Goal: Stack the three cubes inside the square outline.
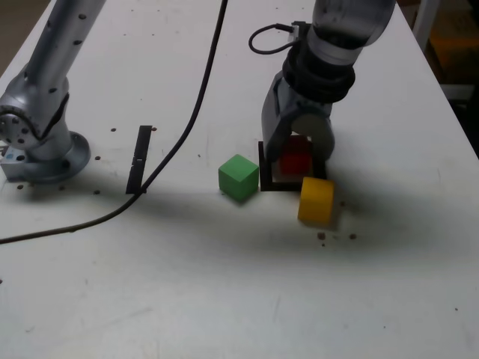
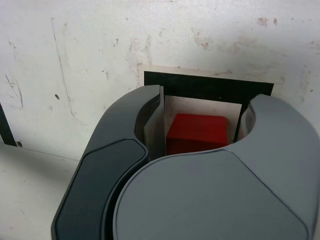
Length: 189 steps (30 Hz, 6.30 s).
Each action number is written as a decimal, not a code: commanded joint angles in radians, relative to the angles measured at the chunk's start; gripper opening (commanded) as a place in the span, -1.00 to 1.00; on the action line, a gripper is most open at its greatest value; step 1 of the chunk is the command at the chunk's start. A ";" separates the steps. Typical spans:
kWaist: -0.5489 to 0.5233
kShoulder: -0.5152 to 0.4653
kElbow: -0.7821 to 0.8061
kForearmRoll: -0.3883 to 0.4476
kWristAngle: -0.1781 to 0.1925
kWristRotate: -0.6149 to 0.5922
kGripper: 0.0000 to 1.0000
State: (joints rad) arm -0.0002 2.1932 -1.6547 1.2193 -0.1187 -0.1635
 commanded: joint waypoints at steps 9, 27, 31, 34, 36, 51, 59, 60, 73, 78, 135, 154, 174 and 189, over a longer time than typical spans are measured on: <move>0.012 -0.076 -0.008 0.005 0.111 -0.032 0.52; -0.058 -0.226 -0.125 0.205 0.123 -0.064 0.52; -0.103 -0.226 -0.139 0.197 0.083 -0.063 0.51; -0.133 -0.226 -0.139 0.192 0.064 -0.065 0.51; -0.154 -0.222 -0.136 0.189 0.048 -0.067 0.51; -0.268 -0.123 -0.161 0.145 -0.070 -0.084 0.51; -0.279 -0.056 -0.188 0.133 -0.079 -0.085 0.51; -0.279 -0.052 -0.187 0.131 -0.079 -0.085 0.51; -0.274 0.015 -0.174 0.088 -0.079 -0.084 0.51; -0.263 0.037 -0.169 0.081 -0.078 -0.079 0.51; -0.218 -0.165 -0.123 0.147 0.062 -0.161 -0.44; -0.113 -0.043 -0.141 0.108 0.069 -0.079 -0.44; -0.076 -0.030 -0.123 0.095 0.028 -0.030 -0.44; -0.064 -0.027 -0.106 0.080 0.022 -0.020 -0.27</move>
State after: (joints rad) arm -0.0666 2.1636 -1.7638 1.2996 -0.0936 -0.1861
